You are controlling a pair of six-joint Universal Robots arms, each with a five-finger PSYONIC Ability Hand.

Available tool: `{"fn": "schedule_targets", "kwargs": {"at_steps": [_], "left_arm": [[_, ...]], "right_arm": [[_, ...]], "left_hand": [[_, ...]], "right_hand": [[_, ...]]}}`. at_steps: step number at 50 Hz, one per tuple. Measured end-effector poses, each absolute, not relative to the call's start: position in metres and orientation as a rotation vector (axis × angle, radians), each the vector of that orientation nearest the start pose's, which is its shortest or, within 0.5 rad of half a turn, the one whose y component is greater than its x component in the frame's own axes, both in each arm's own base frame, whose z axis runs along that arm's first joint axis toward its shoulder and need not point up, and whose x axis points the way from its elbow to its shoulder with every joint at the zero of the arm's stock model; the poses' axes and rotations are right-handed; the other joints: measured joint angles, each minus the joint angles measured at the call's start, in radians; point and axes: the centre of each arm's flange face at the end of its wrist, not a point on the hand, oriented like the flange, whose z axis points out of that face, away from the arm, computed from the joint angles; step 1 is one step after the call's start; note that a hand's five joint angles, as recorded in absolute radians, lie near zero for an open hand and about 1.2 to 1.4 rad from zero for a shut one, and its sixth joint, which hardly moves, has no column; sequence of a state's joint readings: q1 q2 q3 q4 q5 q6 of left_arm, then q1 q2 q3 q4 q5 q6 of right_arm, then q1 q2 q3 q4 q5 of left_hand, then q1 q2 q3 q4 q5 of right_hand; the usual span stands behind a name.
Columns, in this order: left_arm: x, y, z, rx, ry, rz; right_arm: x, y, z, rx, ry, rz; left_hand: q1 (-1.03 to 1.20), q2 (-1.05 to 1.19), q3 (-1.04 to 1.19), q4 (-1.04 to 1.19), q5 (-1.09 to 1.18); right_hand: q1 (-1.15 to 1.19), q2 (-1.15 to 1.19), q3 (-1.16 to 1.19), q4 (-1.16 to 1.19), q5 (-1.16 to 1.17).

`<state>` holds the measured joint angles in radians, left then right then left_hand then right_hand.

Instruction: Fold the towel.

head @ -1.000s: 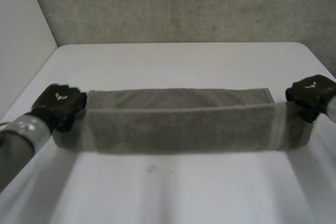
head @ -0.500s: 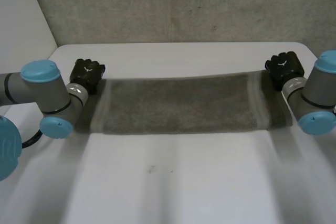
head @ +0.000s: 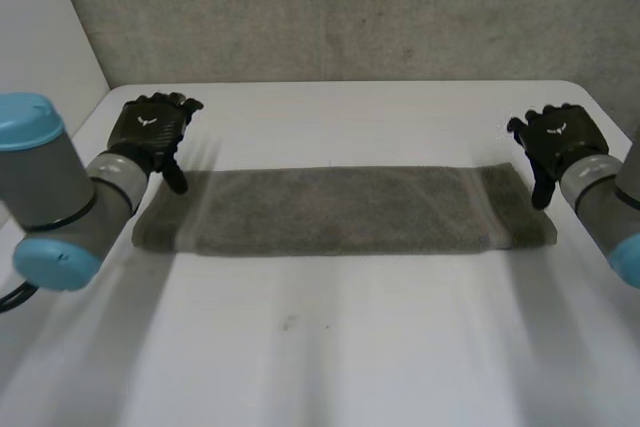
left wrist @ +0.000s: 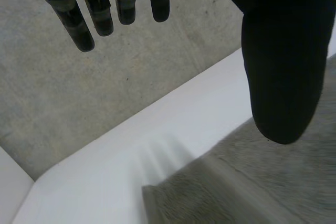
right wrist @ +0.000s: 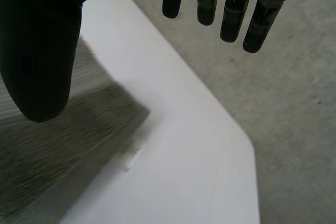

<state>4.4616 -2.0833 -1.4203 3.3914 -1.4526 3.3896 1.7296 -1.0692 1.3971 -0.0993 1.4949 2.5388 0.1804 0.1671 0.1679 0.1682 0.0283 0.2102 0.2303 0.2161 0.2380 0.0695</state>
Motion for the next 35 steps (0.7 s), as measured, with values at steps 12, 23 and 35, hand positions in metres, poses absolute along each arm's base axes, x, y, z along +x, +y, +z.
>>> {"fn": "schedule_targets", "kwargs": {"at_steps": [12, 23, 35], "left_arm": [[-0.219, -0.292, 0.179, 0.526, 2.58, -2.067], [-0.215, -0.284, 0.164, 0.404, 2.619, -2.135], [-0.215, -0.282, 0.162, 0.414, 2.611, -2.144]], "right_arm": [[0.176, -0.33, 0.171, -1.04, 2.52, -1.776], [0.162, -0.345, 0.142, -0.861, 2.426, -1.765], [0.157, -0.362, 0.118, -0.856, 2.441, -1.767]], "left_hand": [[0.0, -0.002, 0.0, -0.001, -0.001], [0.0, -0.002, 0.0, -0.001, -0.001], [0.0, -0.002, 0.0, -0.001, -0.001]], "right_hand": [[0.286, 0.172, 0.203, 0.18, 0.16], [0.41, 0.297, 0.32, 0.295, 0.27], [0.6, 0.466, 0.483, 0.46, 0.424]]}}
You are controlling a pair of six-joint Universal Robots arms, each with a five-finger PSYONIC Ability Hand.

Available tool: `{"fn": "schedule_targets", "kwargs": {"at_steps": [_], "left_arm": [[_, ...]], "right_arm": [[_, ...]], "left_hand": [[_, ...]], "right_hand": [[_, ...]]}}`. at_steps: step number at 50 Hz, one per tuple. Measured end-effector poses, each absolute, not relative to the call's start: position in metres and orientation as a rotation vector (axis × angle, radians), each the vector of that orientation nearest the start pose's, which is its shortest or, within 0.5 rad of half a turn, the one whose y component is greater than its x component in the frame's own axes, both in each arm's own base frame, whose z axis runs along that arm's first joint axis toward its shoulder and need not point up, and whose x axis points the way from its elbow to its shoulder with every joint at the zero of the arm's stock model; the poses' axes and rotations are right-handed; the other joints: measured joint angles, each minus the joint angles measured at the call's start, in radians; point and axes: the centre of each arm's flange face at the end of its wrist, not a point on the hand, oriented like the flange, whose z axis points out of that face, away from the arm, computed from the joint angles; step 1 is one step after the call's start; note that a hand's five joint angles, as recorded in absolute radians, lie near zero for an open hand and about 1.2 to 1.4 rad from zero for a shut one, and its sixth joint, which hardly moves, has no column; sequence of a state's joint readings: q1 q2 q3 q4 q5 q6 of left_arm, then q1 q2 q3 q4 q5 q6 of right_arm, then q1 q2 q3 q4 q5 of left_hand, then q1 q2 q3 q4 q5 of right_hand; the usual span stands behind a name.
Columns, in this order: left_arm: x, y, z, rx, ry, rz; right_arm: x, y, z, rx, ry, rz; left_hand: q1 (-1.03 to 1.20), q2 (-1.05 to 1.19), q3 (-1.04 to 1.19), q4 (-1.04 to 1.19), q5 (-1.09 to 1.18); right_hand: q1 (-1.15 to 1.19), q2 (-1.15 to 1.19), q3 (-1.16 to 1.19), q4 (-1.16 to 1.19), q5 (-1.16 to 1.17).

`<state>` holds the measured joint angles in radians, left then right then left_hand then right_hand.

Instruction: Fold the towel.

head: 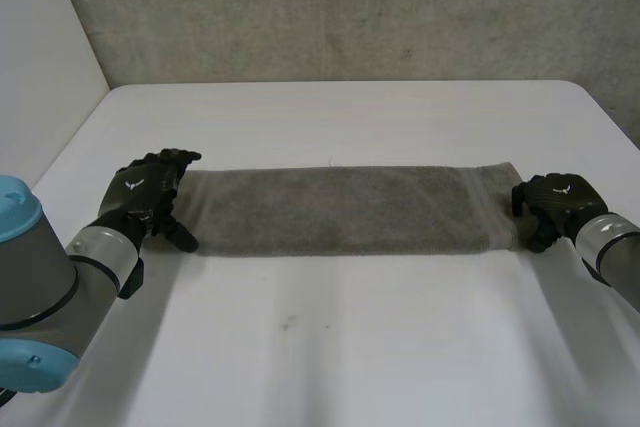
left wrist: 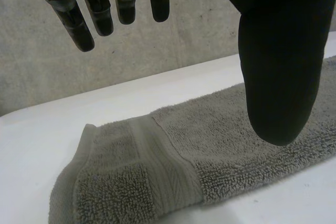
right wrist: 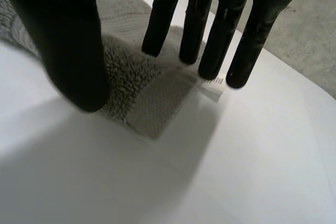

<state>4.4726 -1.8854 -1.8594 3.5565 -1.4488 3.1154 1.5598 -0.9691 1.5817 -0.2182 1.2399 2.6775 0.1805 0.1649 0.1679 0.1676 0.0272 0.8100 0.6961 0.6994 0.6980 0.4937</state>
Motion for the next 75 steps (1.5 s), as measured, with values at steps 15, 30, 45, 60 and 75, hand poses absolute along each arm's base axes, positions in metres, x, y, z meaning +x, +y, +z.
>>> {"fn": "schedule_targets", "kwargs": {"at_steps": [15, 30, 45, 60, 75], "left_arm": [[-0.215, -0.28, 0.161, 0.416, 2.617, -2.137], [-0.214, -0.277, 0.164, 0.415, 2.61, -2.146], [-0.213, -0.277, 0.169, 0.406, 2.592, -2.164], [-0.213, -0.275, 0.168, 0.411, 2.596, -2.162], [-0.239, -0.273, 0.187, 0.509, 2.525, -2.314]], "right_arm": [[0.117, -0.389, 0.128, -0.732, 2.544, -1.865], [0.032, -0.424, 0.189, -0.72, 2.716, -2.089], [0.265, -0.353, 0.246, -1.07, 1.919, -2.173], [0.395, -0.203, 0.142, -1.432, 1.698, -1.662], [0.293, -0.277, 0.189, -0.913, 2.054, -1.716]], "left_hand": [[0.0, 0.0, 0.0, 0.0, 0.0], [0.0, 0.0, 0.0, 0.0, 0.0], [0.0, 0.0, 0.0, 0.0, 0.0], [0.0, -0.001, 0.0, 0.0, 0.0], [0.0, -0.001, 0.0, 0.0, 0.0]], "right_hand": [[0.536, 0.479, 0.484, 0.494, 0.473], [0.551, 0.479, 0.484, 0.494, 0.485], [0.557, 0.488, 0.494, 0.498, 0.487], [0.197, 0.154, 0.152, 0.172, 0.213], [-0.599, -0.467, -0.483, -0.462, -0.426]]}}
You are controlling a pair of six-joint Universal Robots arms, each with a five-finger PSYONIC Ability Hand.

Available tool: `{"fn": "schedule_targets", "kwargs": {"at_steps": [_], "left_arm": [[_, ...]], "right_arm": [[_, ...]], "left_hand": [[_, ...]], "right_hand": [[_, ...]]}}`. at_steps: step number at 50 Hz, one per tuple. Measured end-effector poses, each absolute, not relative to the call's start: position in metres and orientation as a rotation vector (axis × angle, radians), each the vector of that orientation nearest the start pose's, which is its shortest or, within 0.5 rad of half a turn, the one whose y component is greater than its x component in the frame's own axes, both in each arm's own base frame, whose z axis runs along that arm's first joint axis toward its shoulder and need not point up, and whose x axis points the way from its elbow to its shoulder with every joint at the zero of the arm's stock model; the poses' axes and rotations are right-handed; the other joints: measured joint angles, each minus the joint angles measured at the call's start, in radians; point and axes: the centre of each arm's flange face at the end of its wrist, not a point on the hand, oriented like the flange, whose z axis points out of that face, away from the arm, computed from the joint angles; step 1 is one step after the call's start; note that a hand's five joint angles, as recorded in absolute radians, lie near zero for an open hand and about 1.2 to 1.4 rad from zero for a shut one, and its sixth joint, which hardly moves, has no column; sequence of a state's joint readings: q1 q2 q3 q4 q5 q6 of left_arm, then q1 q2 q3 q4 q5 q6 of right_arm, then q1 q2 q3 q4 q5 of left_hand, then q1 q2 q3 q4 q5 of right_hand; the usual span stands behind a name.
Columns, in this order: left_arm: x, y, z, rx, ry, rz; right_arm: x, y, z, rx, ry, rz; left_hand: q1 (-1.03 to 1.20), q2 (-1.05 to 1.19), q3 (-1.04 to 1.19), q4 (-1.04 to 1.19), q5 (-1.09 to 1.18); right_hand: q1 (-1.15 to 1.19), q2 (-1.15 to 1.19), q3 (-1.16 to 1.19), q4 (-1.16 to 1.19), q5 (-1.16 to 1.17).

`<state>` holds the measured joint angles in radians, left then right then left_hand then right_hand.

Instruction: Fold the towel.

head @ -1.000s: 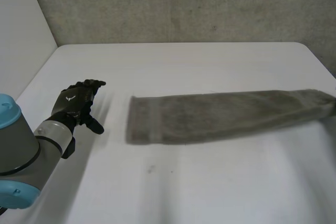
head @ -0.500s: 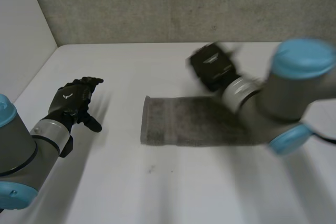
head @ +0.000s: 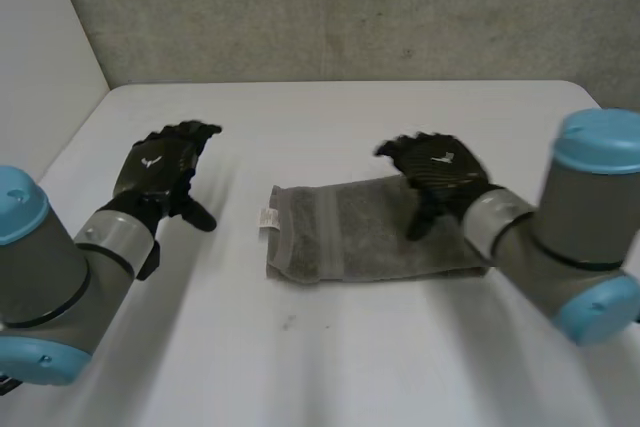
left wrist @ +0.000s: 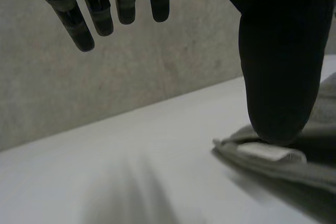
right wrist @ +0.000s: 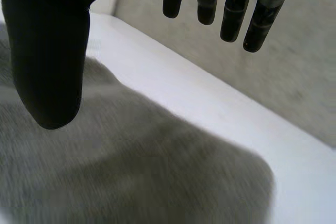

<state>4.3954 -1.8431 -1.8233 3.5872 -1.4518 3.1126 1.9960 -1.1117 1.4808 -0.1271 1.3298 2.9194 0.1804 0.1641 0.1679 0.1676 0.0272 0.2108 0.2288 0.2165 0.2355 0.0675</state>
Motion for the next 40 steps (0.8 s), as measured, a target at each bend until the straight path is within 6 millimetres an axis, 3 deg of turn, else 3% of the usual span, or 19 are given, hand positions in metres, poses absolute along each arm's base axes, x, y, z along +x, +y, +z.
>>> {"fn": "schedule_targets", "kwargs": {"at_steps": [3, 5, 6, 8, 12, 13, 16, 17, 18, 21, 25, 27, 30, 32, 34, 35, 36, 37, 40], "left_arm": [[-0.245, -0.273, 0.191, 0.53, 2.511, -2.344], [-0.255, -0.27, 0.196, 0.565, 2.496, -2.386], [-0.257, -0.27, 0.197, 0.572, 2.494, -2.392], [-0.259, -0.269, 0.198, 0.579, 2.493, -2.397], [-0.265, -0.264, 0.199, 0.606, 2.496, -2.408], [-0.265, -0.263, 0.199, 0.61, 2.499, -2.406], [-0.265, -0.262, 0.198, 0.613, 2.503, -2.402], [-0.265, -0.261, 0.197, 0.613, 2.506, -2.399], [-0.265, -0.261, 0.197, 0.613, 2.506, -2.399], [-0.264, -0.26, 0.197, 0.611, 2.509, -2.394], [-0.263, -0.258, 0.196, 0.609, 2.513, -2.387], [-0.262, -0.258, 0.196, 0.607, 2.514, -2.385], [-0.262, -0.257, 0.197, 0.606, 2.512, -2.387], [-0.261, -0.257, 0.198, 0.604, 2.509, -2.39], [-0.261, -0.257, 0.199, 0.601, 2.504, -2.395], [-0.261, -0.257, 0.199, 0.601, 2.504, -2.395], [-0.26, -0.257, 0.2, 0.598, 2.499, -2.399], [-0.259, -0.257, 0.202, 0.594, 2.495, -2.403], [-0.258, -0.256, 0.203, 0.591, 2.491, -2.407]], "right_arm": [[0.277, -0.281, 0.182, -0.882, 2.117, -1.699], [0.255, -0.282, 0.164, -0.881, 2.217, -1.661], [0.249, -0.282, 0.158, -0.891, 2.248, -1.647], [0.244, -0.282, 0.152, -0.904, 2.274, -1.637], [0.224, -0.283, 0.126, -0.976, 2.377, -1.585], [0.221, -0.285, 0.122, -0.994, 2.39, -1.581], [0.219, -0.287, 0.119, -1.011, 2.398, -1.583], [0.219, -0.291, 0.121, -1.016, 2.394, -1.603], [0.219, -0.291, 0.121, -1.016, 2.394, -1.603], [0.222, -0.301, 0.135, -1.013, 2.351, -1.692], [0.236, -0.31, 0.162, -1.022, 2.245, -1.823], [0.261, -0.307, 0.183, -1.064, 2.123, -1.896], [0.288, -0.296, 0.196, -1.116, 2.011, -1.924], [0.296, -0.292, 0.198, -1.131, 1.983, -1.925], [0.328, -0.272, 0.2, -1.2, 1.877, -1.902], [0.328, -0.272, 0.2, -1.2, 1.877, -1.902], [0.34, -0.263, 0.199, -1.228, 1.843, -1.883], [0.371, -0.234, 0.188, -1.308, 1.756, -1.811], [0.384, -0.218, 0.18, -1.352, 1.719, -1.766]], "left_hand": [[0.0, 0.0, 0.0, 0.0, 0.0], [0.0, 0.0, 0.0, 0.0, 0.0], [0.0, 0.0, 0.0, 0.0, 0.0], [0.0, 0.0, 0.0, 0.0, 0.0], [0.0, 0.0, 0.0, 0.0, 0.0], [0.0, 0.0, 0.0, 0.0, 0.0], [0.0, 0.0, 0.0, 0.0, 0.0], [0.0, 0.0, 0.0, 0.0, 0.0], [0.0, 0.0, 0.0, 0.0, 0.0], [0.0, 0.0, 0.0, 0.0, 0.0], [0.0, 0.0, 0.0, 0.0, 0.0], [0.0, 0.0, 0.0, 0.0, 0.0], [0.0, 0.0, 0.0, 0.0, 0.0], [0.0, 0.0, 0.0, 0.0, 0.0], [0.0, 0.0, 0.0, 0.0, 0.0], [0.0, 0.0, 0.0, 0.0, 0.0], [0.0, 0.0, 0.0, 0.0, 0.0], [0.0, 0.0, 0.0, 0.0, 0.0], [0.0, 0.0, 0.0, 0.0, 0.0]], "right_hand": [[0.0, 0.0, 0.0, 0.0, 0.002], [0.026, 0.007, 0.01, 0.006, 0.007], [0.193, 0.126, 0.139, 0.113, 0.109], [0.247, 0.169, 0.185, 0.154, 0.146], [0.898, 0.756, 0.767, 0.735, 0.691], [0.952, 0.791, 0.806, 0.788, 0.744], [0.952, 0.791, 0.806, 0.788, 0.744], [1.085, 0.908, 0.969, 0.955, 0.901], [1.085, 0.908, 0.969, 0.955, 0.901], [1.114, 0.935, 0.97, 0.956, 0.905], [1.129, 0.945, 0.972, 0.957, 0.911], [1.132, 0.945, 0.972, 0.957, 0.912], [1.132, 0.948, 0.972, 0.957, 0.916], [1.132, 0.95, 0.972, 0.957, 0.917], [1.132, 0.954, 0.972, 0.957, 0.918], [1.132, 0.954, 0.972, 0.957, 0.918], [1.132, 0.954, 0.972, 0.957, 0.918], [1.132, 0.954, 0.972, 0.957, 0.918], [1.132, 0.954, 0.972, 0.957, 0.918]]}}
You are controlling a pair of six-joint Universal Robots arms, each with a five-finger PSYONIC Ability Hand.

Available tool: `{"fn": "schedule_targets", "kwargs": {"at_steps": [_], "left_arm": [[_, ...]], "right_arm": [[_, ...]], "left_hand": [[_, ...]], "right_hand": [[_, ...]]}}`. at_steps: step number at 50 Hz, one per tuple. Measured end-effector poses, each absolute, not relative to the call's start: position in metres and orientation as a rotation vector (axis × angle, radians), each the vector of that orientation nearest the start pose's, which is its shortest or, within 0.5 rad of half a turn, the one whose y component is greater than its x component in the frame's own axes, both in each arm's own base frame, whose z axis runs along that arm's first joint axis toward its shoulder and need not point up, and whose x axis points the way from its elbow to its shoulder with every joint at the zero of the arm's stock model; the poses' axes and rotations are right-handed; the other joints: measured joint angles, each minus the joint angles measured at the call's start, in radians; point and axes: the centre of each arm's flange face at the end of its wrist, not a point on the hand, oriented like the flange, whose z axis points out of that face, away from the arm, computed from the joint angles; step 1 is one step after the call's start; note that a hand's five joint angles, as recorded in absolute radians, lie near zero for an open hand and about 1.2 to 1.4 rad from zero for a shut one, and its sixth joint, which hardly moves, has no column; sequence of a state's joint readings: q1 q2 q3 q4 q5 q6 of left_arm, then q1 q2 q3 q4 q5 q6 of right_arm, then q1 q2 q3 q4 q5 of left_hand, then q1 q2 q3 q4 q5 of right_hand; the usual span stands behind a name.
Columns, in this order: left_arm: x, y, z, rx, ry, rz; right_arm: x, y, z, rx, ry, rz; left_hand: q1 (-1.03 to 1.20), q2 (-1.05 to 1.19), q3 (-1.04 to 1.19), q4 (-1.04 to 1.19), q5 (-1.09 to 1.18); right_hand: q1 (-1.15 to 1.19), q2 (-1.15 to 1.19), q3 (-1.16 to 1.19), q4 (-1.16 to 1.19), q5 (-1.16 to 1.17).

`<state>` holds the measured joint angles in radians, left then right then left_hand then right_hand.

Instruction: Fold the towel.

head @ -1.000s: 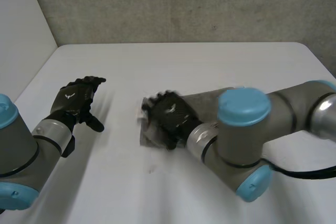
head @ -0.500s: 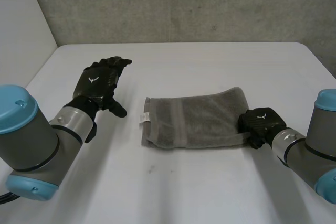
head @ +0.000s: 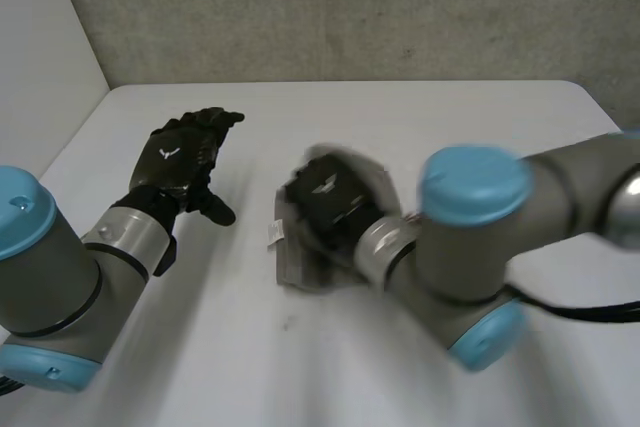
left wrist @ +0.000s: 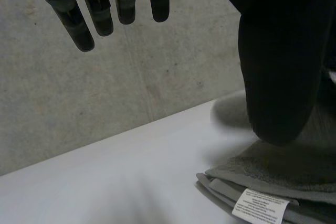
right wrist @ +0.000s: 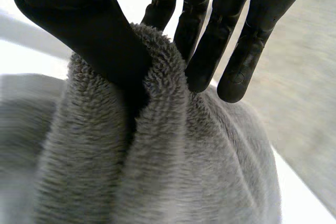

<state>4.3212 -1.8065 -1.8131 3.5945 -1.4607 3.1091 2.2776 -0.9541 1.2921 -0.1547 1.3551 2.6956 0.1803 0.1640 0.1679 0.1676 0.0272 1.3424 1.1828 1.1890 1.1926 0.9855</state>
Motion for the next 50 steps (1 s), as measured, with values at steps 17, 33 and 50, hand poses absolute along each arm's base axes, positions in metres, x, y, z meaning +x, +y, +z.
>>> {"fn": "schedule_targets", "kwargs": {"at_steps": [17, 33, 50], "left_arm": [[-0.264, -0.265, 0.225, 0.559, 2.44, -2.509], [-0.322, -0.261, 0.172, 0.455, 2.928, -2.103], [-0.318, -0.246, 0.17, 0.361, 2.868, -1.976]], "right_arm": [[0.379, -0.208, 0.197, -1.174, 1.748, -1.69], [0.318, -0.27, 0.181, -0.665, 2.086, -1.474], [0.322, -0.278, 0.164, -0.885, 2.171, -1.471]], "left_hand": [[0.0, 0.006, 0.002, 0.0, 0.0], [0.0, 0.006, 0.002, 0.0, 0.0], [0.0, 0.001, 0.0, 0.0, 0.0]], "right_hand": [[-1.128, -0.953, -0.972, -0.957, -0.916], [-1.131, -0.953, -0.972, -0.957, -0.916], [-1.136, -0.953, -0.972, -0.957, -0.917]]}}
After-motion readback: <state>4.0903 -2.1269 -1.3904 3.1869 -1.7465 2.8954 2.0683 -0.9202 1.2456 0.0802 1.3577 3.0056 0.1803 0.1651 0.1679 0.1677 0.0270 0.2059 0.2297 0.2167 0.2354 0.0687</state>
